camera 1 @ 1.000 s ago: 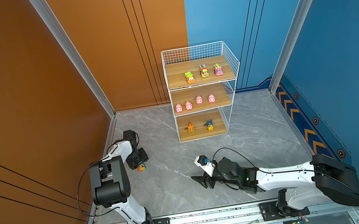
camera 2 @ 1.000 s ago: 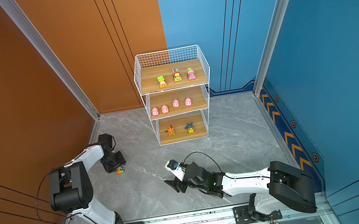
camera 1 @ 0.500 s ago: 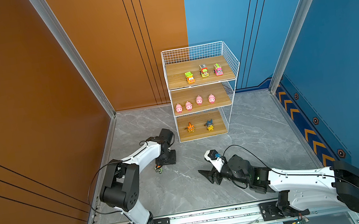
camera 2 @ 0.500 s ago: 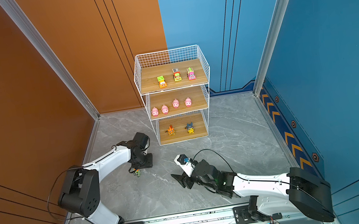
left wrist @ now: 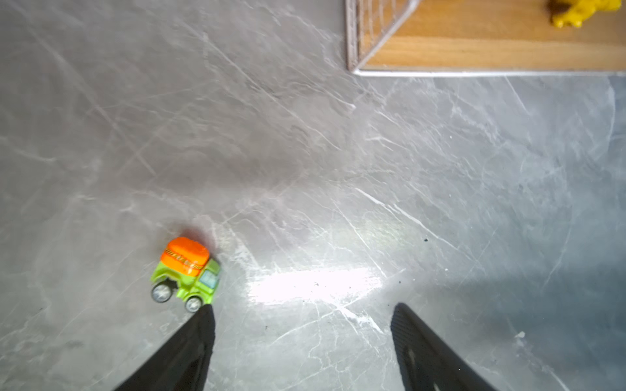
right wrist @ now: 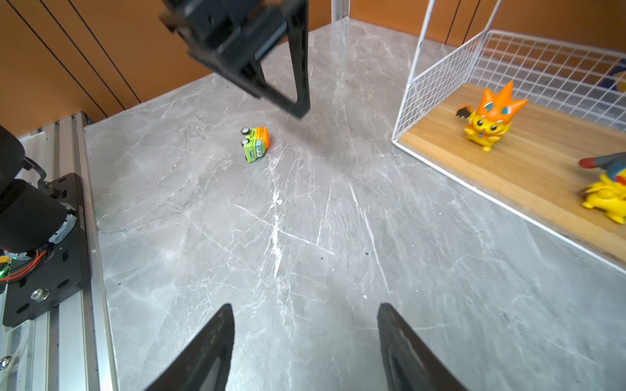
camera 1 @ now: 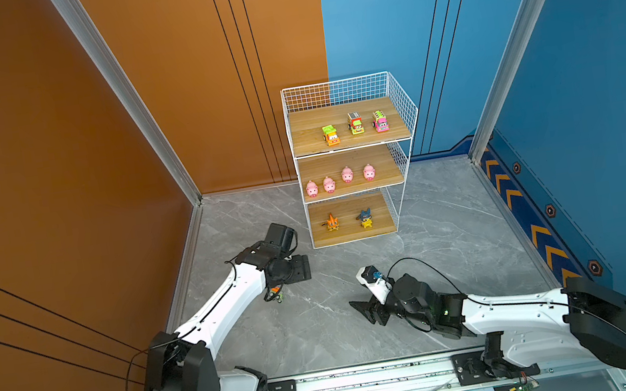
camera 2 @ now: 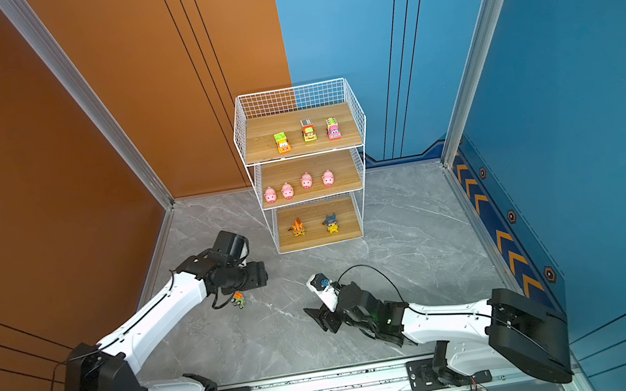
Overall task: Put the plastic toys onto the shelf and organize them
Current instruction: 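Lower the left gripper toward the small green and orange car, then close the left gripper on the small green and orange car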
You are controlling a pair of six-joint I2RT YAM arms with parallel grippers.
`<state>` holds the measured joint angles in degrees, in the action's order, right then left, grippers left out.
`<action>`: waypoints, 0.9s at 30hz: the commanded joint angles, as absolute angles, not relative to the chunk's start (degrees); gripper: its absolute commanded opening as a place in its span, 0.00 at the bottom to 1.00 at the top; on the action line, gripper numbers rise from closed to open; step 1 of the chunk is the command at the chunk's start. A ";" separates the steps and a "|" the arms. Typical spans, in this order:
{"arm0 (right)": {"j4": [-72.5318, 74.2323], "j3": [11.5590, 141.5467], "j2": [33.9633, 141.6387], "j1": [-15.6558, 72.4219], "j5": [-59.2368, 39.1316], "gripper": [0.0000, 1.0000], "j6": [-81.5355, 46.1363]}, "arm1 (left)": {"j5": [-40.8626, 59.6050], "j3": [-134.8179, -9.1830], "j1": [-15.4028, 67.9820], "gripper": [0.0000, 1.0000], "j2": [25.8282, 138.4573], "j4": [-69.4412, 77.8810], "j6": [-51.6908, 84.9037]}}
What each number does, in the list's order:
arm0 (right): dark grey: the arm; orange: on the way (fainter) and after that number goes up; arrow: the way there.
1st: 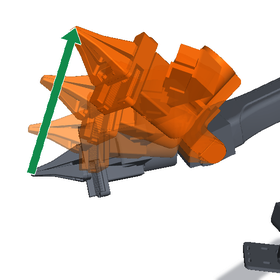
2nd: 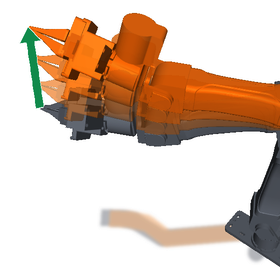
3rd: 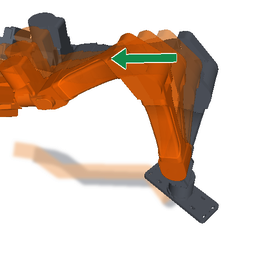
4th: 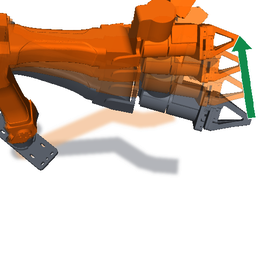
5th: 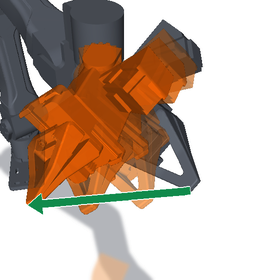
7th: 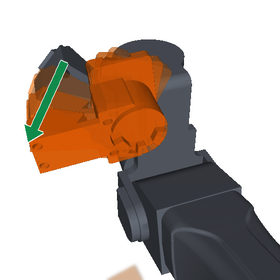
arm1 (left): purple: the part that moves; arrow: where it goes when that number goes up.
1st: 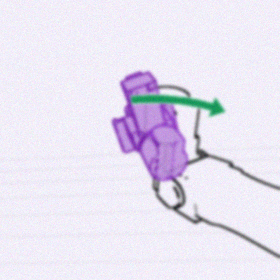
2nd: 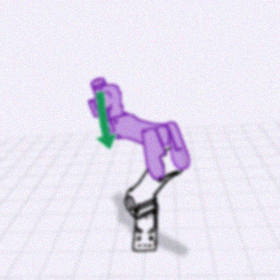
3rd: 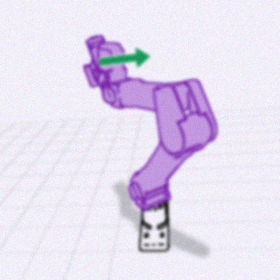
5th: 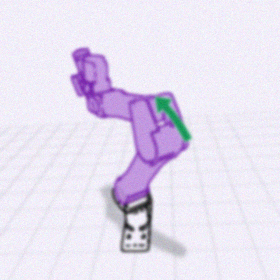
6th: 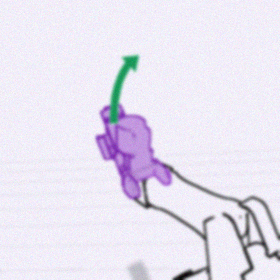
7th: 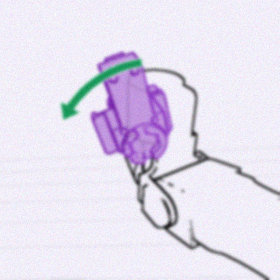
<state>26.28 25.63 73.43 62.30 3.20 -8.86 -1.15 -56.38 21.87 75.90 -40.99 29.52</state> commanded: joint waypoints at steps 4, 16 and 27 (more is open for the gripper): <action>30.79 32.71 84.01 65.23 2.73 0.67 -8.44 | -5.00 -50.77 18.52 0.85 71.75 -45.35 42.32; 33.67 35.27 92.43 68.20 2.59 0.66 -7.84 | -9.49 -48.62 14.41 0.90 72.93 -45.31 57.77; 36.87 34.01 94.26 68.51 3.37 0.65 -6.75 | -7.42 -52.74 12.37 0.88 82.68 -43.23 65.20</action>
<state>34.00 34.24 93.30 67.94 2.81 -8.19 -7.81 -51.55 13.52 80.64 -43.31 62.74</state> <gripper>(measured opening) 0.655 0.876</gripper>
